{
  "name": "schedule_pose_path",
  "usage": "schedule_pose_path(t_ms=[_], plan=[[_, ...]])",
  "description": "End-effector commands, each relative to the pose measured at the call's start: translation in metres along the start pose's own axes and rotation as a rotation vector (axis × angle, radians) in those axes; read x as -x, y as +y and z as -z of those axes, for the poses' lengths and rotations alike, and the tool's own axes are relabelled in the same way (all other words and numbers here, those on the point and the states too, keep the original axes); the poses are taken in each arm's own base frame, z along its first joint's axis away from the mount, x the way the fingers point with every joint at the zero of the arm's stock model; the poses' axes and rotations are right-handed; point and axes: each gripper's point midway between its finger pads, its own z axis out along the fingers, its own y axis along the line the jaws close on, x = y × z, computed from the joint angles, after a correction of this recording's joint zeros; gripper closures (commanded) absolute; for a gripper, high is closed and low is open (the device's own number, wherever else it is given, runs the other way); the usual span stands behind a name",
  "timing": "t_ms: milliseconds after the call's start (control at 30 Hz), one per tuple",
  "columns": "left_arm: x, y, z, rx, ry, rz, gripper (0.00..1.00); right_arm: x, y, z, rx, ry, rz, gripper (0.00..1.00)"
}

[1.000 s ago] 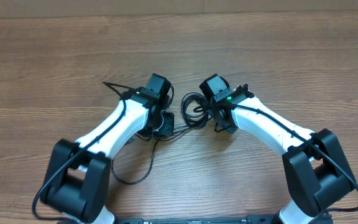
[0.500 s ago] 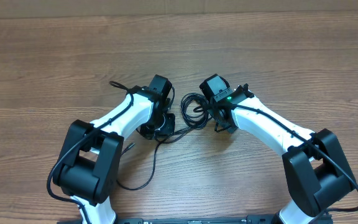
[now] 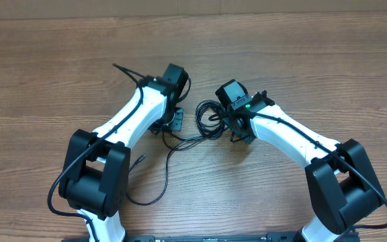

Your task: Untangle cables

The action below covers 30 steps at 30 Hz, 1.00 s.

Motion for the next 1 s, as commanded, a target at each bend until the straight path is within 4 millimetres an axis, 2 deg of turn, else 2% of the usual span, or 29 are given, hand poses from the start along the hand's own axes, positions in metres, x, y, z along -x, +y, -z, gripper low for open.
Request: schedule_pose_path(t_ms=[0,133,200,367,433,500,667,967], plan=[[0.009,-0.016,0.023,-0.104,0.008,-0.007,0.89,0.004,0.007,0.007,0.028,-0.009,-0.003,0.72],[-0.013,-0.037,0.033,-0.239,0.116,-0.028,0.78,0.004,0.006,0.007,0.027,-0.008,-0.003,0.68],[-0.026,-0.035,0.032,-0.235,0.166,-0.03,0.77,0.004,0.006,0.007,0.024,-0.008,-0.002,0.64],[-0.053,-0.026,0.024,-0.197,0.269,-0.022,0.72,0.003,0.005,0.007,0.021,-0.007,-0.001,0.63],[-0.066,-0.024,0.017,-0.183,0.31,-0.023,0.62,0.003,0.005,0.007,0.021,-0.007,-0.001,0.62],[-0.08,-0.015,0.006,-0.138,0.347,-0.022,0.59,0.003,0.005,0.007,0.02,-0.007,-0.001,0.6],[-0.094,0.031,-0.013,0.1,0.361,0.132,0.57,0.003,0.005,0.007,0.02,-0.007,-0.001,0.59],[-0.092,0.06,-0.019,0.1,0.372,0.251,0.57,0.003,0.004,0.007,0.019,-0.007,-0.001,0.59]])
